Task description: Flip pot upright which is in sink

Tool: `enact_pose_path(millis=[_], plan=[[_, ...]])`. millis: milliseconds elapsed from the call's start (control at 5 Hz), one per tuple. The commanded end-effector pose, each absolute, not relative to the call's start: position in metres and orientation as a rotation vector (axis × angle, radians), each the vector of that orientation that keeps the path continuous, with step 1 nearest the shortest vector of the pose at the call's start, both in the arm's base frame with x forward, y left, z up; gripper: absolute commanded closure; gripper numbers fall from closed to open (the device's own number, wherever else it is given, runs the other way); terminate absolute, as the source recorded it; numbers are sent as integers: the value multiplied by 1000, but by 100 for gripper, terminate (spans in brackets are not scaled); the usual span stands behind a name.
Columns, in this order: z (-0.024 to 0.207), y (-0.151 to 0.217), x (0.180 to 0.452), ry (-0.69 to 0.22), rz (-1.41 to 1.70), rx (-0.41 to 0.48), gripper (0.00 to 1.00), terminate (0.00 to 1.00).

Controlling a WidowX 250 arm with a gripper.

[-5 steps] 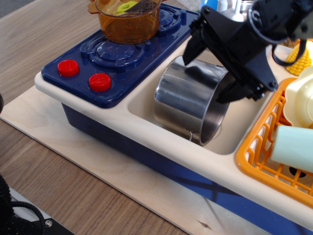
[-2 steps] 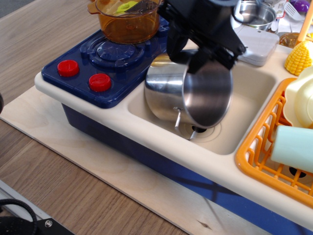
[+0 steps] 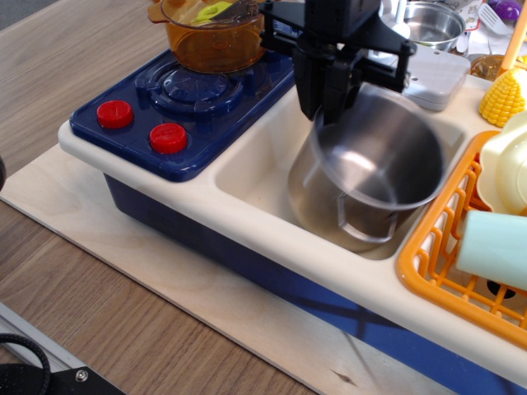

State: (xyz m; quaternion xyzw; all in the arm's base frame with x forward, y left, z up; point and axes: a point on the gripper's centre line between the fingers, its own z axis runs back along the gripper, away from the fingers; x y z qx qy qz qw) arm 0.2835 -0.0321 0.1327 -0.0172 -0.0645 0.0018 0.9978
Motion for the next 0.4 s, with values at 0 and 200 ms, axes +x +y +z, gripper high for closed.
enact_pose_path(millis=[0, 200], plan=[[144, -33, 286, -200, -8, -54, 0, 0], [144, -33, 286, -200, -8, -54, 0, 100]])
